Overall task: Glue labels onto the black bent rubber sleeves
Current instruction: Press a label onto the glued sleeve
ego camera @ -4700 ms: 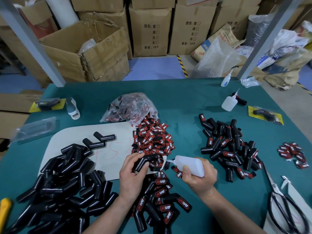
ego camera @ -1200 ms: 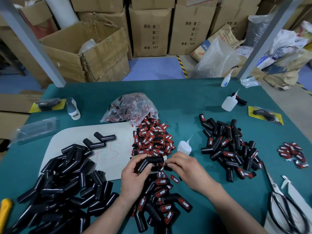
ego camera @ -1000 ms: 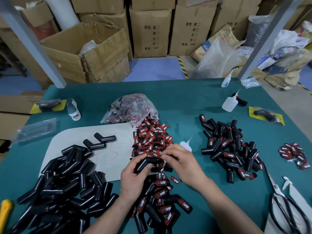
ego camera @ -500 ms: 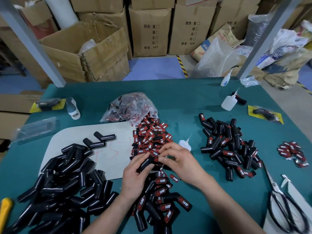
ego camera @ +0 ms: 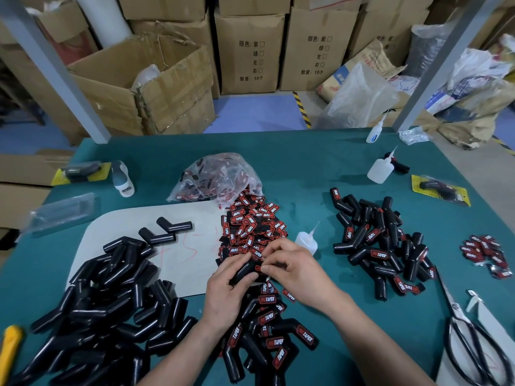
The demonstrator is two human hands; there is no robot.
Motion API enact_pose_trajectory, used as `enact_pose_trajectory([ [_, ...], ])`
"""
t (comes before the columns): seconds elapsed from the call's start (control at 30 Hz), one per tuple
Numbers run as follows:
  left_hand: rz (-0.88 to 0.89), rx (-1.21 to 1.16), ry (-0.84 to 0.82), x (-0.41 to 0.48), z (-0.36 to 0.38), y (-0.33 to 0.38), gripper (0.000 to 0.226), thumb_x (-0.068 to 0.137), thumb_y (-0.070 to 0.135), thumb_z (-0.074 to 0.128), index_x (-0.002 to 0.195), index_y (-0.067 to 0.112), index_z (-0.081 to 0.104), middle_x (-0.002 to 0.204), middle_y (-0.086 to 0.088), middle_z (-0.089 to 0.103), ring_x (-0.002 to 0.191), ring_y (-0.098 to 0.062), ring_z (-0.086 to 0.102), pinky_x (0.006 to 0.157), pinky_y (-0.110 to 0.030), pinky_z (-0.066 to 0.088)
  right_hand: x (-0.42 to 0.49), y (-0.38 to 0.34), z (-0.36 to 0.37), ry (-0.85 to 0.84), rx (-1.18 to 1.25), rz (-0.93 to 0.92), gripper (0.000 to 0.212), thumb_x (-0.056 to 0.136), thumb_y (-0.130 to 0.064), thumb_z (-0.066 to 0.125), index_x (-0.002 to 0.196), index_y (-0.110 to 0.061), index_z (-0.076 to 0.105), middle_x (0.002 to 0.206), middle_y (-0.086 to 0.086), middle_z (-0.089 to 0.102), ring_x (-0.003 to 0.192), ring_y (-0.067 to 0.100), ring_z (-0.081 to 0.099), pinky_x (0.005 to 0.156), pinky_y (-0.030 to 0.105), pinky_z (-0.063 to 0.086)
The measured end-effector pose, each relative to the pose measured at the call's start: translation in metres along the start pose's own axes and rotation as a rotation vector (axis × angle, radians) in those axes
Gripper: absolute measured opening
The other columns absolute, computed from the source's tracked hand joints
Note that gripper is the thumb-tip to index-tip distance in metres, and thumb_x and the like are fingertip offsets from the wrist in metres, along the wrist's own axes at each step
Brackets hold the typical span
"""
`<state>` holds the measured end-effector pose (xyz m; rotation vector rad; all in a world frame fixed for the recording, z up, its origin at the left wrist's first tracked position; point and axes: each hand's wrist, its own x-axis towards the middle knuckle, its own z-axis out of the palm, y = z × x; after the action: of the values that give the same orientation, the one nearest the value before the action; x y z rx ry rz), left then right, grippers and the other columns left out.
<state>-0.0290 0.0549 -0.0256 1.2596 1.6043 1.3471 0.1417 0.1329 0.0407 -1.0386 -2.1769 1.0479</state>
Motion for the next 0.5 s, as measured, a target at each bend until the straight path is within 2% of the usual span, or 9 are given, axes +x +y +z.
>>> enact_pose_trajectory([
  [0.17,-0.006,-0.001,0.004,-0.0006,-0.0003,0.0016,0.041,0.086,0.030,0.075,0.121,0.049,0.065,0.125,0.032,0.062,0.122,0.007,0.058,0.101,-0.006,0.040,0.0000,0.0017,0.0012,-0.005,-0.028,0.001,0.006,0.090,-0.014,0.073,0.087,-0.012,0.077,0.104,-0.011,0.058,0.091,-0.002,0.057,0.077,0.007,0.039],
  [0.3,-0.006,-0.004,0.002,-0.0013,-0.0002,0.0048,0.039,0.085,0.033,0.073,0.120,0.047,0.065,0.125,0.031,0.063,0.122,0.006,0.058,0.101,-0.006,0.040,0.0006,0.0040,0.0036,0.002,-0.035,0.000,0.006,0.090,-0.017,0.073,0.086,-0.014,0.077,0.103,-0.015,0.057,0.097,0.005,0.060,0.082,0.010,0.043],
  [0.5,-0.011,-0.006,0.010,-0.0018,0.0002,0.0064,0.039,0.085,0.030,0.074,0.120,0.046,0.066,0.124,0.031,0.063,0.121,0.005,0.059,0.101,-0.006,0.040,0.0011,0.0091,0.0066,0.012,-0.043,-0.012,0.007,0.091,-0.019,0.072,0.086,-0.016,0.077,0.102,-0.018,0.056,0.096,0.006,0.060,0.082,0.011,0.043],
])
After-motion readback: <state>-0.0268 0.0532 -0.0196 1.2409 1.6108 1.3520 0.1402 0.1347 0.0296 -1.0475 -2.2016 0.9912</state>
